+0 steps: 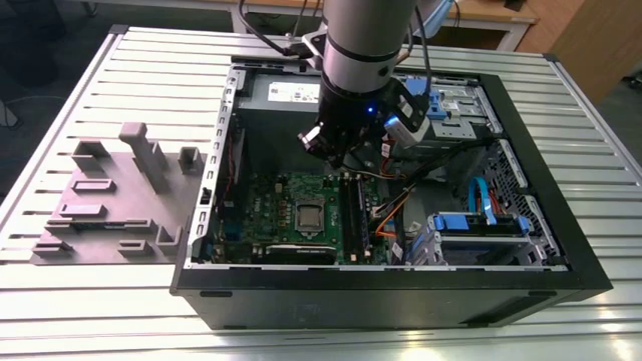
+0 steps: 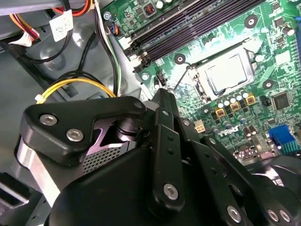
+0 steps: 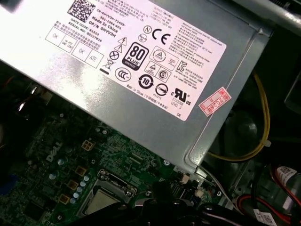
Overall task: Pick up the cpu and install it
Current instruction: 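Install the first cpu locking lever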
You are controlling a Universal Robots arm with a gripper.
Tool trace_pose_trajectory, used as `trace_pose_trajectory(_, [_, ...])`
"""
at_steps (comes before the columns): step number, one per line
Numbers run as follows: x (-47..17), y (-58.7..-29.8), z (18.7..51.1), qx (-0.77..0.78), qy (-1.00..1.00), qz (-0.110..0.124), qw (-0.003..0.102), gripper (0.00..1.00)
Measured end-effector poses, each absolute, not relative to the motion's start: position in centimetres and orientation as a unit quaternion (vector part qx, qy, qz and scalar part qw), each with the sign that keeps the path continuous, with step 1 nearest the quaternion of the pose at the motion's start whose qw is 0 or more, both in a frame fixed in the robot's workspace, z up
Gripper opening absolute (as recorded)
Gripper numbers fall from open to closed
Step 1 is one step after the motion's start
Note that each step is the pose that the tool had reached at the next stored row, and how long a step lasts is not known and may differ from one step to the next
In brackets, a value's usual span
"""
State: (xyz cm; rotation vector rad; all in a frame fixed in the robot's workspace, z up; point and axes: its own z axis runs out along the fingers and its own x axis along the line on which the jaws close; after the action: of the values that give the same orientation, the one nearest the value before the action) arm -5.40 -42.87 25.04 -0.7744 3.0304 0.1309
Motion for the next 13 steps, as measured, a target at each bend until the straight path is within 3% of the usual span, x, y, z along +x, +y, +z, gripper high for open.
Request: trace_pose_trajectory(13, [-5.4,-42.73,24.43,-0.27,0.963,0.023,-0.001,0.1])
